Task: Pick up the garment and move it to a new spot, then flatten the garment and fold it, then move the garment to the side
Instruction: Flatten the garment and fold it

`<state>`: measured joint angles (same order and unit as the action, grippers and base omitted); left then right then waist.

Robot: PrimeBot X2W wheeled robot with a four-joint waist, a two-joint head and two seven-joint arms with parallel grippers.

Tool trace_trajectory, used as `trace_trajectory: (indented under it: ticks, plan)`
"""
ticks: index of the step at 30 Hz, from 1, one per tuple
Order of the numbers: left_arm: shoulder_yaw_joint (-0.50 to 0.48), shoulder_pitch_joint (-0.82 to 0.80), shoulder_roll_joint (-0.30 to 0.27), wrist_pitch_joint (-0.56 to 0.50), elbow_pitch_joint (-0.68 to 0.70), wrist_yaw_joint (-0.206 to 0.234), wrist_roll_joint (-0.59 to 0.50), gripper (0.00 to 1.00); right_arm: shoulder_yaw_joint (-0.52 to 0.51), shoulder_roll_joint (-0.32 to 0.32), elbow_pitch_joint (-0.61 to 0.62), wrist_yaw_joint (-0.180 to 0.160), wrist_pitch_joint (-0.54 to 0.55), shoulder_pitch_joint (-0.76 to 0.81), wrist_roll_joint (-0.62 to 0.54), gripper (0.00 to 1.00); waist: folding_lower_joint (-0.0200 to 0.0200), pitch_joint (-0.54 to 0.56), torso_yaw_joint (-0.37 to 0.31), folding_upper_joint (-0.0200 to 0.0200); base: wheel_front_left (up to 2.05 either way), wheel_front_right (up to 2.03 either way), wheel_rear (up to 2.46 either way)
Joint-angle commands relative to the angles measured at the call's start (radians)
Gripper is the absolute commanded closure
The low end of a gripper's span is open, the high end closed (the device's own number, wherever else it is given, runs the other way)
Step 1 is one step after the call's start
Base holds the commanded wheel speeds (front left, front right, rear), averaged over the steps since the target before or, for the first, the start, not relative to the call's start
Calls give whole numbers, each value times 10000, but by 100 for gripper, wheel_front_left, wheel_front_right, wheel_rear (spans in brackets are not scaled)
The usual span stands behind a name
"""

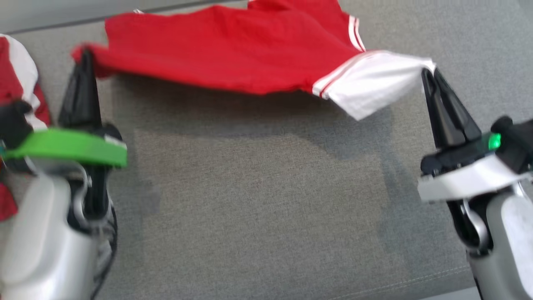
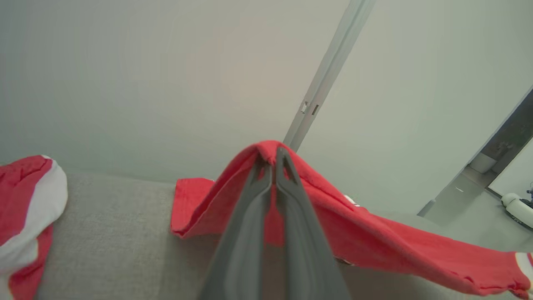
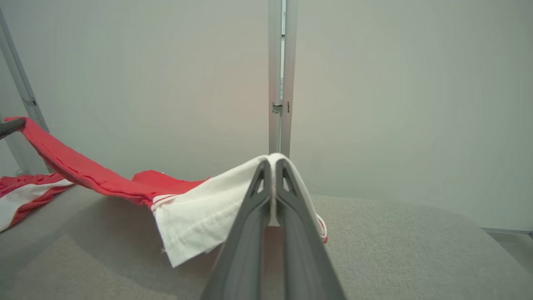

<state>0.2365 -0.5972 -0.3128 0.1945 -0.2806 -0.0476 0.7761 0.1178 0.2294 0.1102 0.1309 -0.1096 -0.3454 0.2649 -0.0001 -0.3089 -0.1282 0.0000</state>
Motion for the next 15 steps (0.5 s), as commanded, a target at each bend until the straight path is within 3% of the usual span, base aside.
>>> trace_trajectory:
  ticks: [1,8,15]
  plan:
    - [-70,758,19,-11,463,231,197,100,-118,-69,370,-3,138,544,-42,100,1,569,206,0,0,0,0]
    - [-167,4081,293,108,2524,1130,555,100,-625,-568,1724,-1,678,2767,-321,100,1,1146,247,0,0,0,0]
    - [-243,6138,559,341,3319,1693,579,100,-859,-1038,2208,-1,1019,4207,-359,100,1,1589,206,0,0,0,0]
